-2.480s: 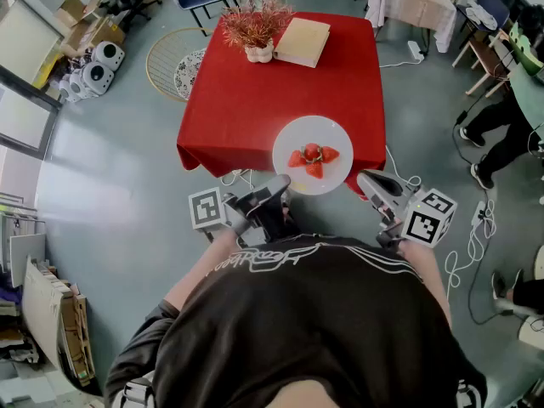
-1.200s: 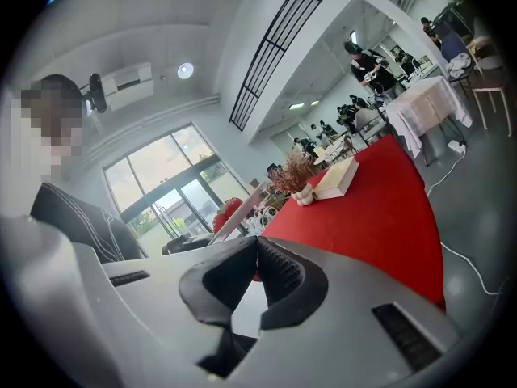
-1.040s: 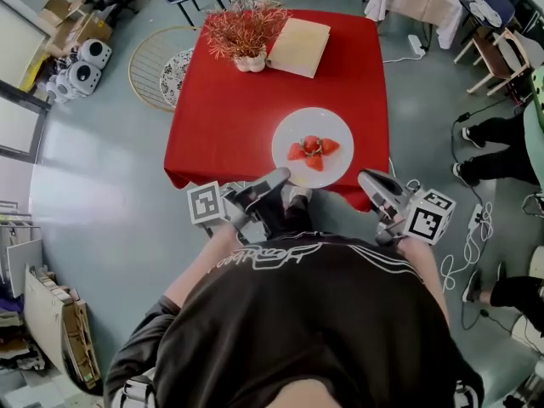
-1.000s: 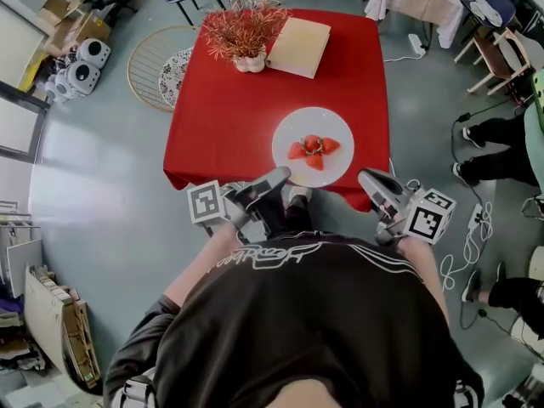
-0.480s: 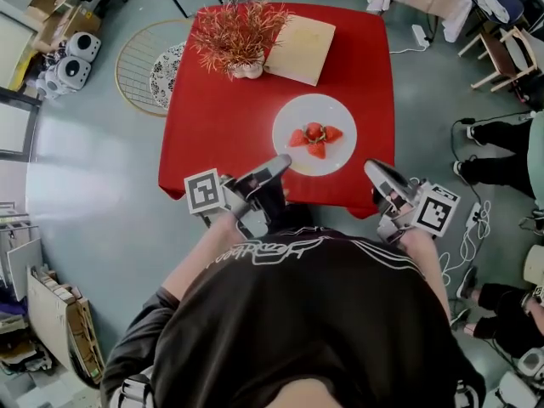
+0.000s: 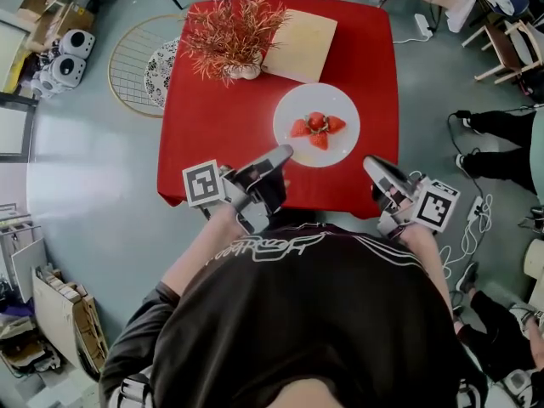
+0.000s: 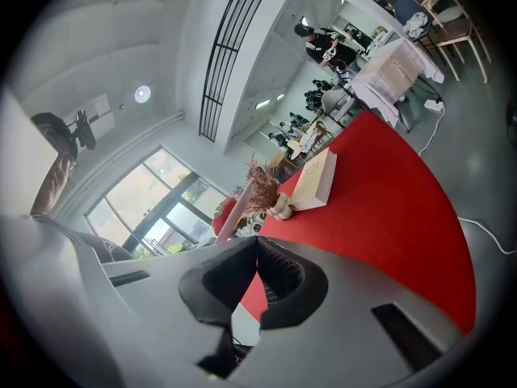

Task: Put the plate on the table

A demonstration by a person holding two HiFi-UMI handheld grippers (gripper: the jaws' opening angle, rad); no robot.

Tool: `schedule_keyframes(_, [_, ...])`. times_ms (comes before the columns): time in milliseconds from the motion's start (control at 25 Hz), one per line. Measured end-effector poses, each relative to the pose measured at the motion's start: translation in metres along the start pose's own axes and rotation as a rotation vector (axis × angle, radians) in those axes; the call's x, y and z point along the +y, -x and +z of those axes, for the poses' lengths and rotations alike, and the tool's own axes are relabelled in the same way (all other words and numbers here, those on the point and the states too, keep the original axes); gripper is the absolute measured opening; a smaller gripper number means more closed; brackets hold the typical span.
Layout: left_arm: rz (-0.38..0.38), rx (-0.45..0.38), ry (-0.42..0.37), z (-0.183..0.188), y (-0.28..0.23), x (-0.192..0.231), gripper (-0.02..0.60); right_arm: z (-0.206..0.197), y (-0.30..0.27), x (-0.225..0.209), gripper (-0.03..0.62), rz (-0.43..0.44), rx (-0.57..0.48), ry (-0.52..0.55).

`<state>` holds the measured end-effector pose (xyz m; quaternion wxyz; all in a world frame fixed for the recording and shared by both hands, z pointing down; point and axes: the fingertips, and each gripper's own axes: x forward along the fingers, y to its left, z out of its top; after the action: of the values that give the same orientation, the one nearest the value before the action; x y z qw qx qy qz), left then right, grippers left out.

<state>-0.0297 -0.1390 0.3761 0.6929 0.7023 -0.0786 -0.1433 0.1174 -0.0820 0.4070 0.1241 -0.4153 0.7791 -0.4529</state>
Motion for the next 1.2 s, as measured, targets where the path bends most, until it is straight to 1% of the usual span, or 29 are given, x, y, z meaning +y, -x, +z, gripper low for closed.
schedule_keyframes(120, [0.009,-0.002,0.000,0.016,-0.013,0.013,0.012,0.007,-0.010,-0.017,0.008,-0.003,0.005,-0.014])
schedule_keyframes(400, [0.035,0.002,-0.004,0.032,-0.032,0.036,0.012,0.002,-0.010,-0.034,0.008,-0.022,-0.004,-0.067])
schedule_keyframes(640, [0.101,0.032,-0.024,0.040,-0.045,0.075,0.012,0.000,-0.017,-0.051,0.008,-0.040,0.013,-0.056])
schedule_keyframes(800, [0.150,0.028,0.010,0.043,-0.048,0.103,0.012,0.000,-0.029,-0.060,0.008,-0.039,0.026,-0.079])
schedule_keyframes(920, [0.173,0.026,0.024,0.046,-0.051,0.120,0.012,0.000,-0.035,-0.068,0.008,-0.059,0.046,-0.081])
schedule_keyframes(1200, [0.243,0.028,0.071,0.049,-0.057,0.151,0.013,0.001,-0.045,-0.079,0.008,-0.098,0.076,-0.036])
